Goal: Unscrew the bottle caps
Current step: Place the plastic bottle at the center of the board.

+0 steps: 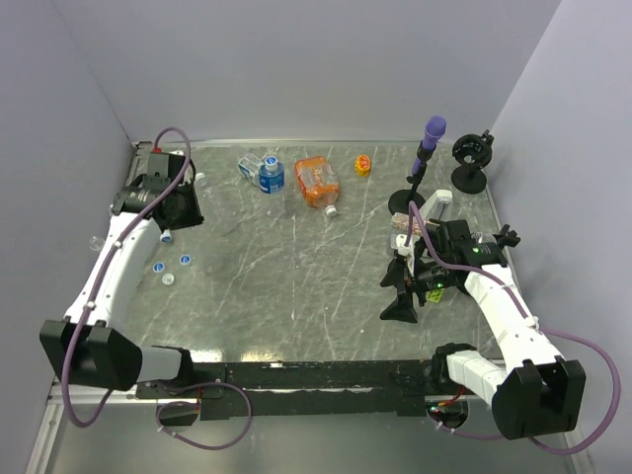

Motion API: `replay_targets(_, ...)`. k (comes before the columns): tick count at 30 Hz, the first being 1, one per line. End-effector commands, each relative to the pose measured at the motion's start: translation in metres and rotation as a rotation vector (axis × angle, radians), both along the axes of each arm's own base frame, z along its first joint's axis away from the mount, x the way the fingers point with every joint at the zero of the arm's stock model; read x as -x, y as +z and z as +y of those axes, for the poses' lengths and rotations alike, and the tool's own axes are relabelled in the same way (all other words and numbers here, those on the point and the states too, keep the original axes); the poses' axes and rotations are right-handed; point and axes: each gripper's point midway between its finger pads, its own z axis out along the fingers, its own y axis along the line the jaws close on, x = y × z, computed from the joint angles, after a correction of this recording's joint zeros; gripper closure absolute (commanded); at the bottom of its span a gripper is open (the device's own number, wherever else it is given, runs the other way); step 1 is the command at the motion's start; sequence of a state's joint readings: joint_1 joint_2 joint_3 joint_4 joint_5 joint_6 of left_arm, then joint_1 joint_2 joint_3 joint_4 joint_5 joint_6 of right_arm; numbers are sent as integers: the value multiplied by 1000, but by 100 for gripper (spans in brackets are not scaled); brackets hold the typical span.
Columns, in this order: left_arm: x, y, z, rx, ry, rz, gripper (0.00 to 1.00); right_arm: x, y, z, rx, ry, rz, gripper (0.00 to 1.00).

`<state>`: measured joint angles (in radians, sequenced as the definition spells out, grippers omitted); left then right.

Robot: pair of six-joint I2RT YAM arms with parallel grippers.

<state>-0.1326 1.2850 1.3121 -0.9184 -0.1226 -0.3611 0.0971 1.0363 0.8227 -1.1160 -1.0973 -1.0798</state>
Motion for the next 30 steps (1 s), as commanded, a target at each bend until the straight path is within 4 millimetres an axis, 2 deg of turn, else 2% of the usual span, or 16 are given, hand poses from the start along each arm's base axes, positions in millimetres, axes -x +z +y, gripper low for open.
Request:
replay_targets(1,-33,27,20,-95,56,-100,99,-2,9,4,-37,20,-37,1)
replay_targets(6,-69,37,47,-111,98,-137,100,-2,9,4,-36,20,-41,1)
replay_targets(11,-115,36,56,-104,105,-153,99,-2,8,3,-33,19,-39,1)
replay_targets(12,-123,36,69,-107,135,-156,99,-3,8,3,-33,19,-38,1)
replay_targets(18,-172,42,91,-127,199,-204,99,-3,6,3,-27,15,-30,1)
replay_targets(22,-190,41,108,-134,233,-208,99,-4,5,3,-25,12,-26,1)
replay_targets(25,-201,43,112,-133,229,-222,99,-4,5,3,-25,15,-27,1)
replay_targets(30,-211,25,116,-120,229,-189,98,-5,4,2,-23,14,-22,1)
